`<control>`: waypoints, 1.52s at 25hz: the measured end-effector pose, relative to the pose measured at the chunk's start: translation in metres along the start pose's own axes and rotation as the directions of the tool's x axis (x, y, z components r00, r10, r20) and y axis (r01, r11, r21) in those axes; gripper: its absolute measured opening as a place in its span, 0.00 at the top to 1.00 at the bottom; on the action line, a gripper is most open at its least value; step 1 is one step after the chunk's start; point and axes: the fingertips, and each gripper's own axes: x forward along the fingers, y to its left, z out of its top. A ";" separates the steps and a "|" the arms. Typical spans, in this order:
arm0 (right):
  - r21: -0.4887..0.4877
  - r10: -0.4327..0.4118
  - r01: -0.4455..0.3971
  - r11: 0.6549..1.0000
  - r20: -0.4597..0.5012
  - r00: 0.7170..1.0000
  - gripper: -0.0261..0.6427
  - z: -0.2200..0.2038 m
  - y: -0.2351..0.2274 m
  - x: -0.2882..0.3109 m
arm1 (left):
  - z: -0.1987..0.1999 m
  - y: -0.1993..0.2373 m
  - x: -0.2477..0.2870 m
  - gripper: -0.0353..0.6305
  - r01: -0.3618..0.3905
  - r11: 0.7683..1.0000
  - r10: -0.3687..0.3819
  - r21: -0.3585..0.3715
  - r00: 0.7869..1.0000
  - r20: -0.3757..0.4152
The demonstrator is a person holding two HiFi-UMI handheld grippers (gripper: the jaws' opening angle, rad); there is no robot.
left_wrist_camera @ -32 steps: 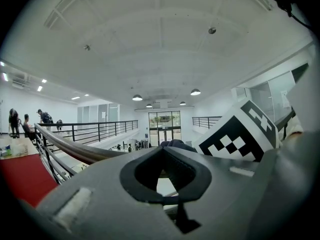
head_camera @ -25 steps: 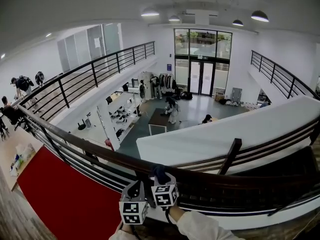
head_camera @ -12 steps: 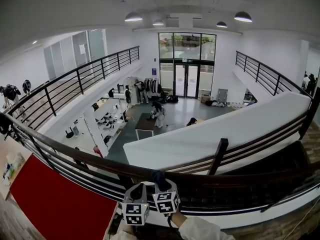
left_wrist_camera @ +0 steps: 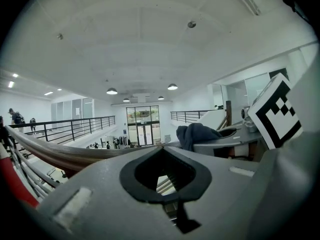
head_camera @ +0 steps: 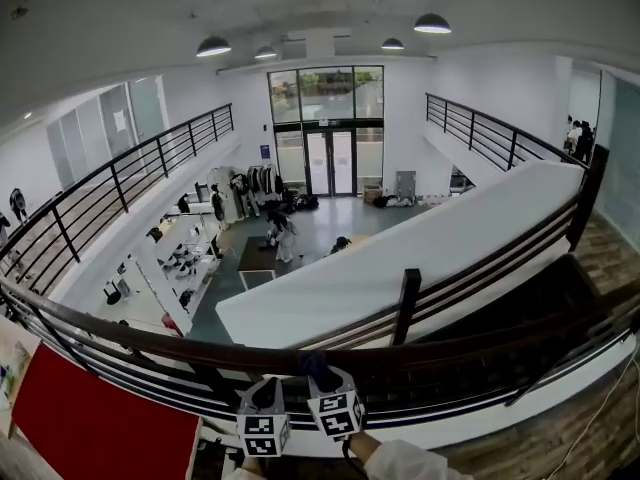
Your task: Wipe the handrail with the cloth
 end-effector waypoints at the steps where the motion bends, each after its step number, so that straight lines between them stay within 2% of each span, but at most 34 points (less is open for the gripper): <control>1: 0.005 -0.007 0.007 1.000 0.002 1.000 0.82 -0.003 -0.012 -0.007 | 0.001 -0.014 0.004 0.94 0.014 1.000 -0.014 0.006 1.000 -0.003; 7: 0.026 -0.058 0.058 0.998 0.017 0.998 0.82 -0.019 -0.081 -0.048 | 0.005 -0.093 0.029 0.94 0.087 0.996 -0.086 0.029 0.996 -0.022; 10: 0.022 -0.068 0.067 0.997 0.019 0.998 0.82 -0.026 -0.104 -0.067 | 0.005 -0.122 0.035 0.94 0.091 0.994 -0.091 0.056 0.996 -0.016; 24: 0.040 -0.115 0.114 0.993 0.022 0.993 0.82 -0.055 -0.233 -0.138 | 0.027 -0.278 0.078 0.94 0.180 0.979 -0.180 0.091 0.984 -0.002; 29: 0.051 -0.142 0.141 0.989 0.028 0.989 0.82 -0.061 -0.263 -0.165 | 0.040 -0.329 0.087 0.94 0.245 0.963 -0.247 0.108 0.969 0.010; 33: 0.073 -0.177 0.175 0.982 0.031 0.984 0.82 -0.064 -0.296 -0.184 | 0.048 -0.367 0.093 0.94 0.310 0.945 -0.309 0.105 0.951 -0.025; 38: 0.106 -0.233 0.229 0.968 0.029 0.972 0.82 -0.073 -0.343 -0.210 | 0.057 -0.411 0.110 0.94 0.349 0.928 -0.352 0.134 0.936 0.001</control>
